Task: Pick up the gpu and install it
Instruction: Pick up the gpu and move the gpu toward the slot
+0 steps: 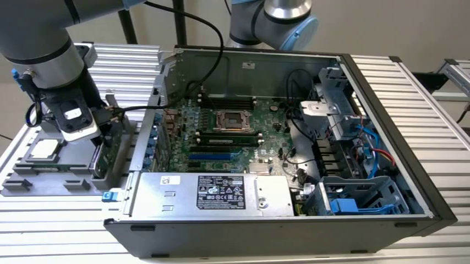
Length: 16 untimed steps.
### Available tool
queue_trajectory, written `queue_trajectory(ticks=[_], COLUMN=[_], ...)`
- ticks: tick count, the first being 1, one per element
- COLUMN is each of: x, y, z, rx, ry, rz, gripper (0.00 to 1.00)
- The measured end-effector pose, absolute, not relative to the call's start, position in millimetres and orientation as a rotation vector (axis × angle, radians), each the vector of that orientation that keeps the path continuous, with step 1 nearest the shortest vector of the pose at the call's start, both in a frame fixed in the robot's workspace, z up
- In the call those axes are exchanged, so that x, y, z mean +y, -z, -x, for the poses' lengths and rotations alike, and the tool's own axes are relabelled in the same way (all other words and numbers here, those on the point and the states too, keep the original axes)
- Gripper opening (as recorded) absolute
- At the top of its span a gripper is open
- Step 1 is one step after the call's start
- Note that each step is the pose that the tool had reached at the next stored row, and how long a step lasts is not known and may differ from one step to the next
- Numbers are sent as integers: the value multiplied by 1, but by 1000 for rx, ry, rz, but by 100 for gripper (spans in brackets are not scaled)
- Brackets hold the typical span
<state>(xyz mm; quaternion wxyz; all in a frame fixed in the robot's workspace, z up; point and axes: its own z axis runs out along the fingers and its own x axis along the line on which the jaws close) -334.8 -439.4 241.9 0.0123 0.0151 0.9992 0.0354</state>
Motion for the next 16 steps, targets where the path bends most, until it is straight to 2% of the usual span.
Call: queue_trajectory(ticks=[7, 16], x=[-439, -439], y=[-243, -260], z=[335, 335], rx=[3115, 3115], ry=[-111, -111], rz=[-47, -47], gripper=[0, 0])
